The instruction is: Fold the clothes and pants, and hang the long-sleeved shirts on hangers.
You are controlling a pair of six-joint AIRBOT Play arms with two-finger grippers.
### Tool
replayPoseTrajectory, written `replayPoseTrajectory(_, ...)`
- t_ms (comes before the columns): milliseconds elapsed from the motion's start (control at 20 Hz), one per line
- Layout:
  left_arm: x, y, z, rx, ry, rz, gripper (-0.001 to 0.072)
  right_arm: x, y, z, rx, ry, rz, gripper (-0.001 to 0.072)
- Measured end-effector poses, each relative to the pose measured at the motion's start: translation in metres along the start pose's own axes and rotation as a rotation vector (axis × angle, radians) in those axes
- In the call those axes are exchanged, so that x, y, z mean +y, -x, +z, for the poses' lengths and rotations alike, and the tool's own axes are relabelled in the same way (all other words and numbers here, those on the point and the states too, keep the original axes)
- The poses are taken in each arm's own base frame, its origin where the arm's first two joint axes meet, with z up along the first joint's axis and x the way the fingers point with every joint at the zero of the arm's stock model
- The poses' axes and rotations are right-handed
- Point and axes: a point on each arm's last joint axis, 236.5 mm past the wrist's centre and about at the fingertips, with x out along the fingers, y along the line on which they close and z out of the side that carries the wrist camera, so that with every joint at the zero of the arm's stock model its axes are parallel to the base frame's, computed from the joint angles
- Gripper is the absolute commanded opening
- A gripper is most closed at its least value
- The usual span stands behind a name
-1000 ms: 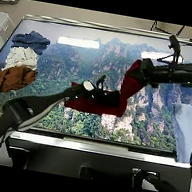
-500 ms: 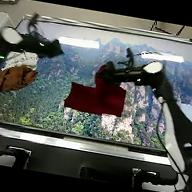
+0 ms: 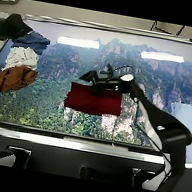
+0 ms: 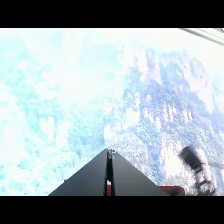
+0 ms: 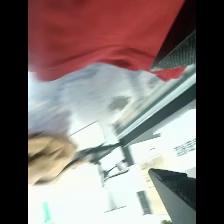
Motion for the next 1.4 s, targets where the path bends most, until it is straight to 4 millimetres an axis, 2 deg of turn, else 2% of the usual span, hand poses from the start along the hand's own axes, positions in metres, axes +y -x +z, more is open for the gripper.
replayPoseTrajectory(100, -0.001, 0.004, 0.001, -0.007, -0.011, 0.0, 0.0024, 0.004, 0.053, 0.029, -0.067, 0.037, -0.012, 0.0672)
replayPoseTrajectory(200, -0.002, 0.006, 0.003, -0.012, -0.017, 0.001, 0.0024, -0.02, 0.119, 0.05, -0.118, 0.054, -0.128, 0.0666)
replayPoseTrajectory(300, -0.002, 0.006, 0.003, -0.013, -0.021, 0.001, 0.0024, -0.077, 0.182, 0.049, -0.116, -0.003, -0.337, 0.0663)
replayPoseTrajectory(350, -0.002, 0.007, 0.003, -0.015, -0.022, 0.001, 0.0024, -0.106, 0.204, 0.042, -0.104, -0.053, -0.423, 0.0637)
replayPoseTrajectory(400, -0.002, 0.007, 0.003, -0.015, -0.023, 0.001, 0.0024, -0.131, 0.221, 0.035, -0.096, -0.106, -0.483, 0.0627)
replayPoseTrajectory(450, -0.002, 0.007, 0.003, -0.015, -0.024, 0.002, 0.0024, -0.149, 0.228, 0.026, -0.082, -0.146, -0.508, 0.0627)
replayPoseTrajectory(600, -0.002, 0.007, 0.003, -0.015, -0.025, 0.001, 0.0024, -0.177, 0.217, 0.004, -0.027, -0.188, -0.464, 0.0601)
replayPoseTrajectory(750, -0.004, 0.007, 0.002, -0.014, -0.024, -0.002, 0.0024, -0.18, 0.192, -0.006, 0.017, -0.183, -0.375, 0.0581)
replayPoseTrajectory(850, -0.007, 0.006, 0.001, -0.011, -0.023, -0.007, 0.0024, -0.182, 0.176, -0.009, 0.036, -0.18, -0.341, 0.0515)
replayPoseTrajectory(950, -0.011, 0.005, -0.001, -0.007, -0.026, -0.014, 0.0024, -0.182, 0.161, -0.012, 0.053, -0.176, -0.321, 0.0339)
replayPoseTrajectory(1000, -0.012, 0.005, -0.001, -0.005, -0.027, -0.017, 0.0024, -0.183, 0.154, -0.013, 0.056, -0.169, -0.316, 0.0146)
replayPoseTrajectory(1050, -0.014, 0.004, -0.002, -0.004, -0.028, -0.019, 0.0024, -0.181, 0.15, -0.011, 0.051, -0.164, -0.306, 0.0037)
replayPoseTrajectory(1150, -0.015, 0.004, -0.003, -0.002, -0.03, -0.022, 0.0024, -0.177, 0.147, -0.005, 0.035, -0.152, -0.289, 0.0036)
replayPoseTrajectory(1250, -0.016, 0.004, -0.003, -0.002, -0.031, -0.023, 0.0024, -0.161, 0.153, 0.007, 0.02, -0.105, -0.259, 0.0033)
replayPoseTrajectory(1350, -0.016, 0.004, -0.003, -0.002, -0.031, -0.023, 0.0024, -0.136, 0.174, 0.025, -0.012, -0.039, -0.228, 0.0033)
replayPoseTrajectory(1400, -0.016, 0.004, -0.003, -0.003, -0.031, -0.023, 0.0024, -0.121, 0.193, 0.037, -0.042, -0.006, -0.215, 0.0033)
